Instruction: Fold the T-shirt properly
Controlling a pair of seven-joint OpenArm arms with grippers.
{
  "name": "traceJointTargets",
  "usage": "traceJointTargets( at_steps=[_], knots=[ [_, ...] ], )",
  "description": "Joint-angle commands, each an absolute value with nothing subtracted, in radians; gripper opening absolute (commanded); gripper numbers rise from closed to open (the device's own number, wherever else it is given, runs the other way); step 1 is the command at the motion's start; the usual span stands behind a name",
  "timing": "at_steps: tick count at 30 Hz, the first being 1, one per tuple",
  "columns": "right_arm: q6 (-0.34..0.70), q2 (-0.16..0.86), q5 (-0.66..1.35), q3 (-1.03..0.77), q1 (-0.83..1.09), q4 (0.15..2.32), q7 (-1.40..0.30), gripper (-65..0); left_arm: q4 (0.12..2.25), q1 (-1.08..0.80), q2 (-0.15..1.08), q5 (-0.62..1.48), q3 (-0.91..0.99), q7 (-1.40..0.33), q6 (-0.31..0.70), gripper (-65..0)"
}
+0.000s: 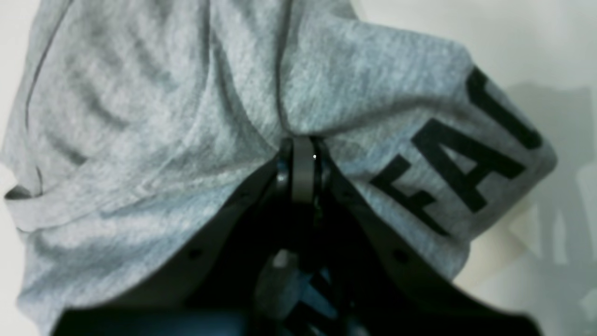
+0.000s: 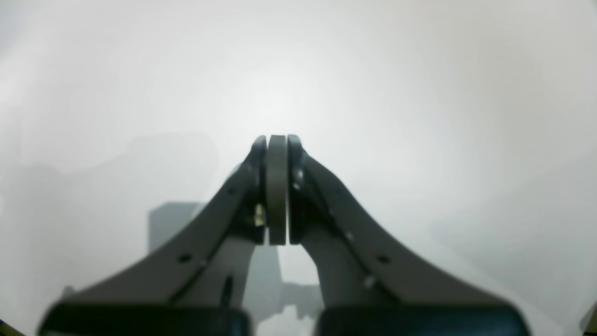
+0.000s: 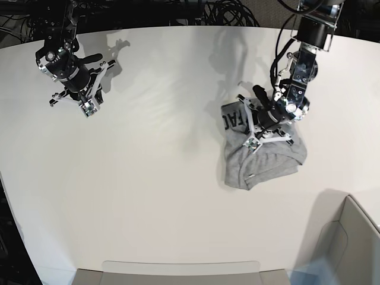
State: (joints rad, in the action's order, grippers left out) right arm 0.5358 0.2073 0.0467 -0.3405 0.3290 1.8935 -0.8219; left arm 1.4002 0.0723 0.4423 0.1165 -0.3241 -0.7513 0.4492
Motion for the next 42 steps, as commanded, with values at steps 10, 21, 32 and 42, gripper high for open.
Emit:
traceJointTargets(
  at_steps=[10,21,32,42],
  knots=[
    [0.536,0.222,0.05,-0.344,0.32,1.913,-0.802,-65.0,1.248,0.191,0.591,0.047,-0.318,-0.842,0.518,-65.0],
    [0.538,0.226,0.153,-0.343,0.321,1.951,-0.751,-65.0,1.586,0.111,0.507,0.047,0.025,-0.852,0.539,-65.0],
    [0.538,0.24,0.217,-0.143,0.498,2.068,-0.616,-65.0,2.046,-0.193,0.125,0.042,0.346,-0.843,0.535,-65.0],
    [0.535,0.283,0.217,-0.213,0.905,2.071,-0.532,-65.0,2.049,-0.526,0.099,0.047,0.481,-0.852,0.535,-65.0]
  ],
)
